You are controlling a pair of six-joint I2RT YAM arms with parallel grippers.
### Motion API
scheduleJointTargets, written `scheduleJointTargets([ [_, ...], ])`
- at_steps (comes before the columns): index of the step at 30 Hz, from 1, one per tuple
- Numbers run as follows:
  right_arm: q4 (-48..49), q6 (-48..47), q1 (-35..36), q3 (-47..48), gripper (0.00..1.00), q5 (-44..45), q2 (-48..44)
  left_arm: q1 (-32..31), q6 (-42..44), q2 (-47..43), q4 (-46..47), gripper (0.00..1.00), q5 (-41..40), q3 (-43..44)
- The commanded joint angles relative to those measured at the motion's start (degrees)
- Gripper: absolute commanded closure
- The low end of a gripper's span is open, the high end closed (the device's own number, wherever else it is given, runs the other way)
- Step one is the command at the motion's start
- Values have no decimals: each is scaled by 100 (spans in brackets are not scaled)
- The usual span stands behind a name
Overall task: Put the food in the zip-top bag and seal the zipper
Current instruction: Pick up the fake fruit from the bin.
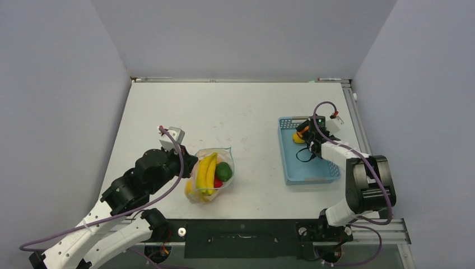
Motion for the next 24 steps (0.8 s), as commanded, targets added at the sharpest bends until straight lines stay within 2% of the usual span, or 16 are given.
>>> scheduleJointTargets([
  [1,426,125,-89,-40,23,2,166,75,-10,-20,258,100,108,-6],
  [8,604,169,-151,-121,35,-107,264,160,-14,28,267,100,155,-27],
  [16,639,69,-240,-229,69,-236,74,251,-23,59,270,100,205,-42],
  [19,565,-11,-241,-262,79,-255,-152,283,-23,75,281,100,234,-46],
  [24,416,-173,-241,-305,85,-348,-663,382,-32,94,324,100,314,-60],
])
